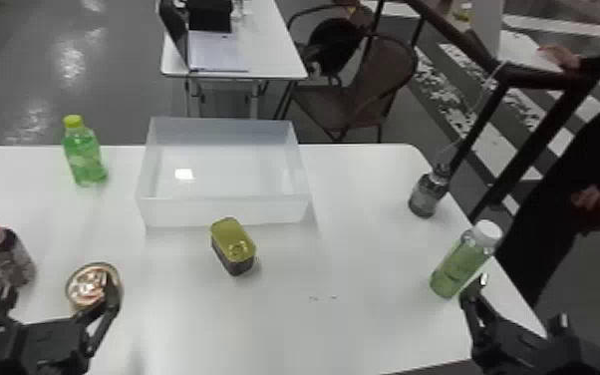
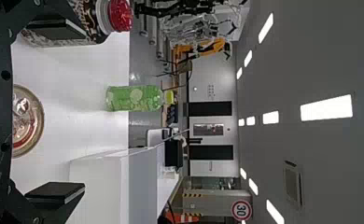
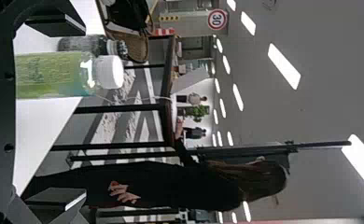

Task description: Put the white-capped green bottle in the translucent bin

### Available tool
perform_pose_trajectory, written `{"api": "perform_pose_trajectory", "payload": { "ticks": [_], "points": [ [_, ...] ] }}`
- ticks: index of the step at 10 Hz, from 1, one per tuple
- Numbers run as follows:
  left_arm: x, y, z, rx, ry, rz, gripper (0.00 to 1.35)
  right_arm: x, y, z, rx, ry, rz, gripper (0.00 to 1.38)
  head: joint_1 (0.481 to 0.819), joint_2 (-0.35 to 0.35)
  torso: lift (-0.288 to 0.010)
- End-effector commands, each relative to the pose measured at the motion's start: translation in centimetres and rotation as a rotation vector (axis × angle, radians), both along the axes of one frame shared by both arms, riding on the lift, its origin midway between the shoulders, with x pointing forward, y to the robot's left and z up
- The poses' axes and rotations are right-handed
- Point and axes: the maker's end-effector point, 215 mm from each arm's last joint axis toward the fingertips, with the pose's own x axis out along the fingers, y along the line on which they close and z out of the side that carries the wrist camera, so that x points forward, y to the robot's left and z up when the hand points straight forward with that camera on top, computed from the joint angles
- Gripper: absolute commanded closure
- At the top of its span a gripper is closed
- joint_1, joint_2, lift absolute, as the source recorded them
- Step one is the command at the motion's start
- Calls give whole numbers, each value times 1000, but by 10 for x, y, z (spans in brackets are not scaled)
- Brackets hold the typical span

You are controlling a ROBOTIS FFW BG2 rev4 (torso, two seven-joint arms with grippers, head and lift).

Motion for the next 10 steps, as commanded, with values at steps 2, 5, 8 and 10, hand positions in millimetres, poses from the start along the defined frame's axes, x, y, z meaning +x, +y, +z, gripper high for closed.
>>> {"api": "perform_pose_trajectory", "payload": {
  "ticks": [2, 5, 8, 10],
  "points": [
    [1, -1, 0, 0, 0, -4, 150, 22, -25, -24, 78, -12, 141, 87, 695, -240, -113],
    [1, -2, 0, -4, 0, -2, 150, 49, -17, -38, 109, -8, 300, 88, 695, -243, -113],
    [1, -3, 0, -10, 0, 0, 150, 64, -15, -62, 142, 15, 354, 136, 695, -246, -113],
    [0, -3, 2, -10, -6, 1, 150, 84, -3, -72, 157, 7, 447, 176, 695, -236, -113]
  ]
}}
